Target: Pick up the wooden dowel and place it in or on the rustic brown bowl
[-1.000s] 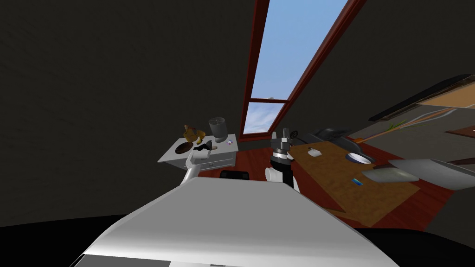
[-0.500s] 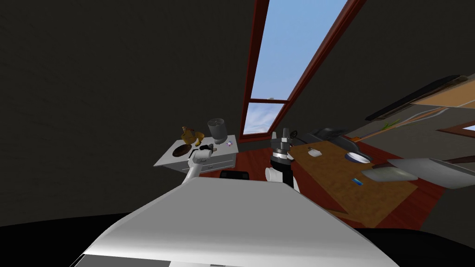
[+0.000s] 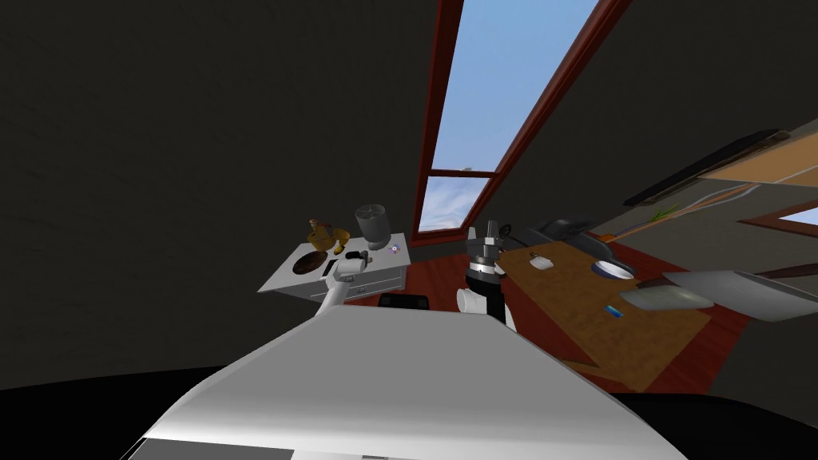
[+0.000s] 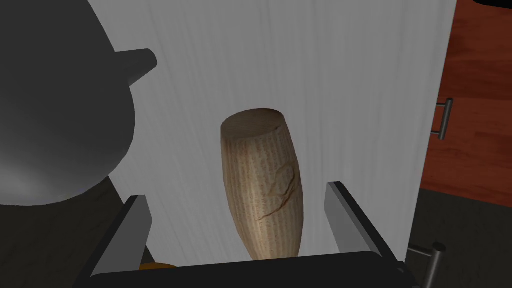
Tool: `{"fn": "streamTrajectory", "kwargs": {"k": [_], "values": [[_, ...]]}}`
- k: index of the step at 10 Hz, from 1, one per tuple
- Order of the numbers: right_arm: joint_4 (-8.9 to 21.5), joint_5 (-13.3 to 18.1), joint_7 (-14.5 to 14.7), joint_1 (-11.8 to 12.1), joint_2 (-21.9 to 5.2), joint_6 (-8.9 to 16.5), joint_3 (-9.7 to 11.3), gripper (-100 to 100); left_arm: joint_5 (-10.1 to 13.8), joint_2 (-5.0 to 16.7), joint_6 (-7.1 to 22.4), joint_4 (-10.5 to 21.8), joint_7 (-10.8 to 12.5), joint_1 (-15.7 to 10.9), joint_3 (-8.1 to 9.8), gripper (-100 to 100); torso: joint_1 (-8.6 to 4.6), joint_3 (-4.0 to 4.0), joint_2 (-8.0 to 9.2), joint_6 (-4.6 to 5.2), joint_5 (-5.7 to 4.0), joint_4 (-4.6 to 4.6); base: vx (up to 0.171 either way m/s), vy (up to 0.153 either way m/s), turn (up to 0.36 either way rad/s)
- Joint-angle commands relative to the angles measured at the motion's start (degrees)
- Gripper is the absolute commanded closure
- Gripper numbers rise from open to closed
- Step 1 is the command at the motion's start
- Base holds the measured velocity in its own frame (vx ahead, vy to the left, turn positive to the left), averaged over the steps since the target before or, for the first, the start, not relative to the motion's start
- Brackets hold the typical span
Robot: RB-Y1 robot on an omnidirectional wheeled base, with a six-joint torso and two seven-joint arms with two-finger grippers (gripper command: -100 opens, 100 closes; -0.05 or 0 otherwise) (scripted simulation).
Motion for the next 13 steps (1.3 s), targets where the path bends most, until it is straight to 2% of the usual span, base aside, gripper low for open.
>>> {"fn": "streamTrajectory", "kwargs": {"k": [1,3,4,5,9,10,11,13], "values": [[0.00,0.00,0.00,0.00,0.00,0.00,0.00,0,-0.46,-0.03,-1.55,1.98,0.69,-0.51,0.62,-100,0.00,0.00,0.00,0.00,0.00,0.00,-0.001,0.023,-0.134],[0.00,0.00,0.00,0.00,0.00,0.00,0.00,0,-0.98,-0.05,-3.26,4.30,1.42,-1.06,1.36,-100,0.06,0.01,0.02,-0.02,0.01,0.00,-0.002,0.025,-0.095],[0.00,0.00,0.00,0.00,0.00,0.00,0.00,0,-0.74,0.01,-2.72,3.70,1.12,-0.94,1.15,-100,0.06,0.02,0.03,-0.01,0.01,0.01,-0.002,0.013,-0.020],[0.00,0.00,0.00,0.01,0.00,0.00,0.00,0,-0.79,0.00,-2.90,3.81,1.21,-0.97,1.18,100,0.02,0.02,0.03,-0.03,0.00,0.01,-0.005,0.001,0.011],[0.00,0.00,0.00,0.01,0.00,0.00,0.00,0,-0.77,-0.03,-2.82,3.85,1.22,-0.90,1.18,100,-0.04,0.02,-0.01,0.00,-0.03,0.04,0.000,0.000,0.000],[0.00,0.00,0.00,0.01,0.00,0.00,0.00,0,-0.77,-0.03,-2.82,3.85,1.22,-0.90,1.18,0,-0.04,0.02,-0.01,0.00,-0.03,0.04,0.000,0.000,0.000],[0.00,0.00,0.00,0.01,0.00,0.00,0.00,0,-0.46,-0.03,-1.55,1.98,0.69,-0.51,0.62,100,-0.04,0.02,-0.01,0.00,-0.03,0.04,0.005,-0.013,0.113],[0.00,0.00,0.00,0.01,0.00,0.00,0.00,0,0.05,-0.01,0.15,-0.33,-0.04,0.04,-0.12,100,-0.13,0.04,0.03,-0.06,-0.06,0.05,0.002,-0.029,0.147]]}}
